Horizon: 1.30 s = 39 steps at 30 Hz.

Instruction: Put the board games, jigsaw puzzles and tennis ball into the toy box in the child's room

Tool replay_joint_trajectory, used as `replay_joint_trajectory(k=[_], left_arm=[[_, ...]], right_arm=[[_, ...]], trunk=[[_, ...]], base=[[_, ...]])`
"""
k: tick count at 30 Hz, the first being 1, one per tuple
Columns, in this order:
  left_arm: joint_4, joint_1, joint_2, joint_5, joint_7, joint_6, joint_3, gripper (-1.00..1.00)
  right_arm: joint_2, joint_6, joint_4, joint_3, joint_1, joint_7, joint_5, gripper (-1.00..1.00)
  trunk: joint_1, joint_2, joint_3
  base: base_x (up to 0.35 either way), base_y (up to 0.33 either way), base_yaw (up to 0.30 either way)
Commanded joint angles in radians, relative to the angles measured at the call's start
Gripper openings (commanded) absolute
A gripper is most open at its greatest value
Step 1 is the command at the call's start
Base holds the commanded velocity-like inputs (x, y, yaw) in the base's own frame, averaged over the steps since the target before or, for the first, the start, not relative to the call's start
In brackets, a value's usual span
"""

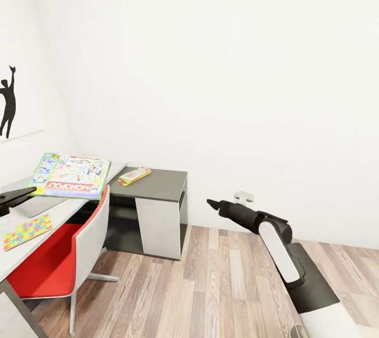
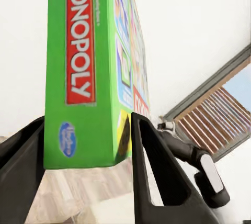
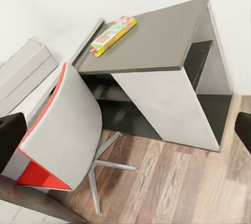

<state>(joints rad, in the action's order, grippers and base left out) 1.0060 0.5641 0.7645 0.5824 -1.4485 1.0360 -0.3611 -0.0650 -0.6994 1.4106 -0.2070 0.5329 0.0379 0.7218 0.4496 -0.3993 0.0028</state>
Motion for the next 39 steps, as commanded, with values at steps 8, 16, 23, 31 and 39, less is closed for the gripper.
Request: replay_joint_trajectory(k=[8, 16, 23, 31, 39], left_arm=[[-0.005, 0.046, -0.032, 0.156, 0.398, 0.002, 0.001, -1.0], [-0.008, 0.047, -0.073, 0.329, 0.537, -0.003, -0.018, -1.0], [-0.019, 0.045, -0.075, 0.337, 0.542, -0.003, -0.024, -1.0], [-0.03, 0.046, -0.075, 0.338, 0.542, -0.004, -0.024, -1.0], [-0.038, 0.046, -0.076, 0.338, 0.543, -0.004, -0.023, -1.0]], right_arm=[[-0.013, -0.018, 0.029, -0.033, 0.001, 0.039, 0.086, 1.0], [-0.007, -0.017, 0.04, -0.038, 0.001, 0.045, 0.09, 1.0], [-0.006, -0.014, 0.038, -0.041, 0.001, 0.045, 0.089, 1.0], [-0.005, -0.013, 0.038, -0.044, 0.001, 0.045, 0.083, 1.0], [-0.006, -0.016, 0.037, -0.046, 0.001, 0.045, 0.082, 1.0]], trunk=[[0.0, -0.001, -0.001], [0.0, -0.001, 0.0], [0.0, -0.001, 0.001], [0.0, -0.001, 0.001], [0.0, -0.001, 0.001]], base=[[0.0, 0.0, 0.0], [0.0, 0.0, 0.046], [0.0, 0.0, 0.258], [0.159, 0.0, 0.287], [0.292, -0.012, 0.29]])
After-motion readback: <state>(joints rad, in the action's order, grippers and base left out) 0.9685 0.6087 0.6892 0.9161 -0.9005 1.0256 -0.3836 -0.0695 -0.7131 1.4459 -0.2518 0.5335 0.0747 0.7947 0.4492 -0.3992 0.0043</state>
